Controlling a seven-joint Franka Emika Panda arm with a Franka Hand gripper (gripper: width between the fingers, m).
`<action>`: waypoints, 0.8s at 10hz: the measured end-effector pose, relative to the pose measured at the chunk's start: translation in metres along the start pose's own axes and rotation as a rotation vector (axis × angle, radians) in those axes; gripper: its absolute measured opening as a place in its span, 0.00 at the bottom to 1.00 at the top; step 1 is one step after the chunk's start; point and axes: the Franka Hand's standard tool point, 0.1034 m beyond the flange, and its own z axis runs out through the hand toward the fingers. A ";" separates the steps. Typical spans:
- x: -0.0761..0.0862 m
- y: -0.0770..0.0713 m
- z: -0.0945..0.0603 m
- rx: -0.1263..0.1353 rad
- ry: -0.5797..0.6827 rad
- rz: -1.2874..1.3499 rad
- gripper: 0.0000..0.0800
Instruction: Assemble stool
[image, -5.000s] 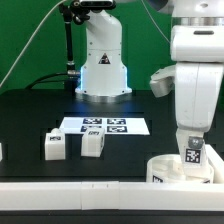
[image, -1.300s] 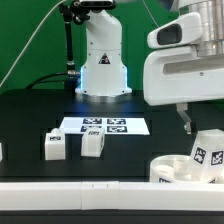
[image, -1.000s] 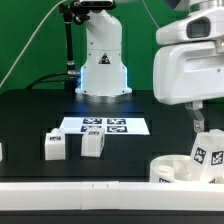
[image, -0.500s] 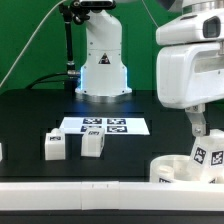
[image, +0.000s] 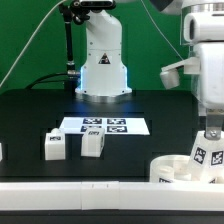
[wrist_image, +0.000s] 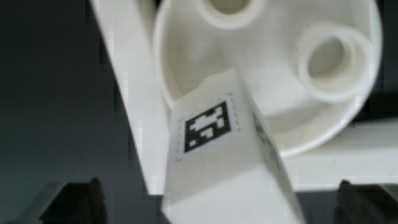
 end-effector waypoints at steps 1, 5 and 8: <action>0.001 0.001 0.003 -0.002 -0.018 -0.098 0.81; 0.001 0.005 0.010 -0.003 -0.066 -0.386 0.81; -0.007 0.005 0.012 0.007 -0.072 -0.428 0.78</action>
Offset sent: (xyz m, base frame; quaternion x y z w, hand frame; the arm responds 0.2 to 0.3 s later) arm 0.0062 0.0070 -0.0035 0.0059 -0.0238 -0.1646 0.9861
